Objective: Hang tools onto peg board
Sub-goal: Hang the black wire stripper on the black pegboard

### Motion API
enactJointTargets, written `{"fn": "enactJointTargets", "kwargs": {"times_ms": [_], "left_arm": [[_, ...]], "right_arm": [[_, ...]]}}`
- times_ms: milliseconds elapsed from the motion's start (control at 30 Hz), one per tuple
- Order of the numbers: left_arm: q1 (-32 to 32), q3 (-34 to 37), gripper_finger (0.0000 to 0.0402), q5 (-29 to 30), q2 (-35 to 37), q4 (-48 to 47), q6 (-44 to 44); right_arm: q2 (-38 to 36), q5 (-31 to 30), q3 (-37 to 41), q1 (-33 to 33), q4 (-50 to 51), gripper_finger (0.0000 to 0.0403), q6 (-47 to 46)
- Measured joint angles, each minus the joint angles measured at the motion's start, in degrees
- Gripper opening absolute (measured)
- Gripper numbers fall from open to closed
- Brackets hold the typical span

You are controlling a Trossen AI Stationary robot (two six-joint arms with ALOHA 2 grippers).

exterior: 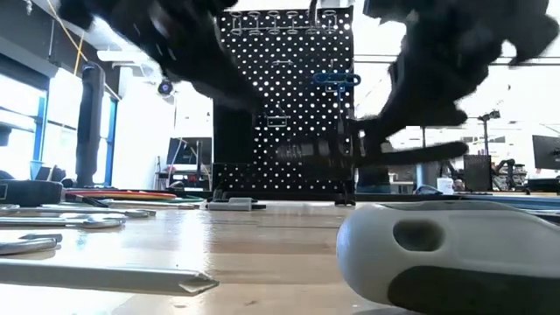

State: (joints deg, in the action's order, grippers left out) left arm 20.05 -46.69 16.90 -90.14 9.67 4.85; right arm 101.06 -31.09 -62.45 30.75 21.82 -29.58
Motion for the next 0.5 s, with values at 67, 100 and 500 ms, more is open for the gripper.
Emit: {"fn": "enactJointTargets", "kwargs": {"times_ms": [67, 100, 500], "left_arm": [[0.6, 2.0, 0.0118, 1.6, 4.4, 1.4, -1.0], [0.9, 3.2, 0.0119, 2.4, 6.7, 2.9, -1.5], [1.6, 13.4, 0.0119, 0.2, 13.9, 40.4, -8.4]], "right_arm": [[-2.0, -2.5, 0.0, 0.7, -0.5, 0.0023, 1.1], [-3.1, -3.8, 0.0, 0.9, -1.1, 0.0023, 1.7], [-11.5, -8.9, 0.0, 1.1, -26.0, 0.0023, 24.6]]}}
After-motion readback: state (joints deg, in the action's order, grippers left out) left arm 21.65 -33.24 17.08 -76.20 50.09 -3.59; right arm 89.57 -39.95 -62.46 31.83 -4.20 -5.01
